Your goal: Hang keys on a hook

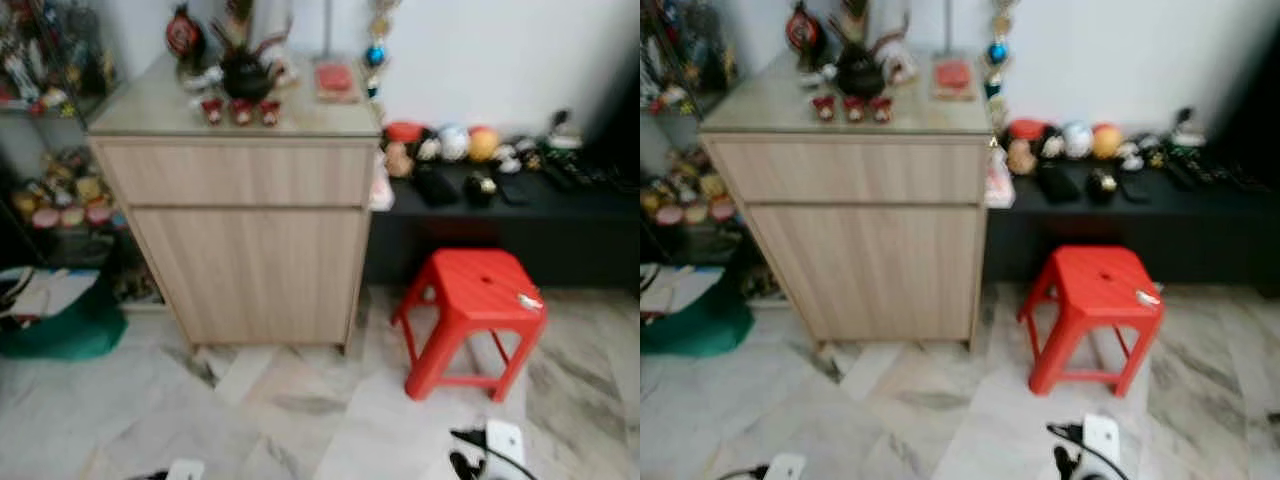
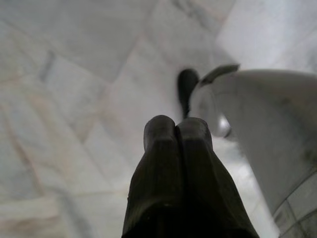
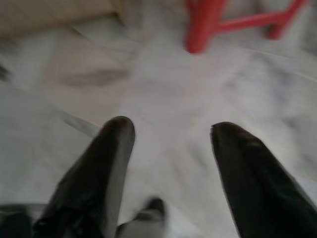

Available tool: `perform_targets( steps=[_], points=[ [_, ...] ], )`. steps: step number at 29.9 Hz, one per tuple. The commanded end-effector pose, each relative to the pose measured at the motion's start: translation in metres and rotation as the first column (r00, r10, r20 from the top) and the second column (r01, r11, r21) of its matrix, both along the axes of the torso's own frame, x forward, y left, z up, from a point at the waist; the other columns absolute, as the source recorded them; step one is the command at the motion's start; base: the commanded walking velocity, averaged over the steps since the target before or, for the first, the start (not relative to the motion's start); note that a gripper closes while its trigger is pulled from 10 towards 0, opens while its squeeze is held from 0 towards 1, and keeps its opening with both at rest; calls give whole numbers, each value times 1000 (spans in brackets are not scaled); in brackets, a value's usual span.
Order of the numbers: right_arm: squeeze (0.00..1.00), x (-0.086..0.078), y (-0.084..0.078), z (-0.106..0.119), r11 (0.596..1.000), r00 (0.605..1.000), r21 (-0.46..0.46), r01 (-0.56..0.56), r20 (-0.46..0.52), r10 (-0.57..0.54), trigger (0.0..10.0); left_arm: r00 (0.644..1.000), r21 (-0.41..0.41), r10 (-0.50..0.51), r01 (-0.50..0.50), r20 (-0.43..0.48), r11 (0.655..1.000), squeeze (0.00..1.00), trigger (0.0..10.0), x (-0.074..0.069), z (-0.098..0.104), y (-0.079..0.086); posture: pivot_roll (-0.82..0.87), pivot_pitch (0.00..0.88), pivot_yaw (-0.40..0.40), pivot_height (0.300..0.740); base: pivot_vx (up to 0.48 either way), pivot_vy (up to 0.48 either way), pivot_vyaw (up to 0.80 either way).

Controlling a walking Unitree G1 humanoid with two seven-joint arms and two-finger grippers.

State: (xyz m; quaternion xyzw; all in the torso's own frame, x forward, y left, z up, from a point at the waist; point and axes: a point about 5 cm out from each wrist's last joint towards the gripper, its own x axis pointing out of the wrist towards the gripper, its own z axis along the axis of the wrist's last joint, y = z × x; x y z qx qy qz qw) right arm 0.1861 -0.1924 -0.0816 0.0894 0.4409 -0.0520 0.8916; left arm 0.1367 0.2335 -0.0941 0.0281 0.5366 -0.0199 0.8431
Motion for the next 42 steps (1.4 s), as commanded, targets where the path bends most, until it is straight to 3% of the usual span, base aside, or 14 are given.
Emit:
perform_targets(
  steps=[1,13,42],
  points=[
    [0,-7,-15,-1,999,1000,-32,25,-19,-26,10000,1000,-14,-14,14,11,1000,0,10000,5,0,-7,-14,0,-35,740,480,0,0],
    [0,-5,-14,0,999,1000,-27,22,-10,-22,10000,1000,17,22,-22,22,1000,0,10000,7,1,-3,-7,0,-40,740,149,-26,0],
    [0,-2,-15,1,999,1000,-32,30,-4,-30,10000,999,8,41,-42,29,999,0,10000,9,2,-4,-7,0,-49,740,0,-459,0]
  ],
)
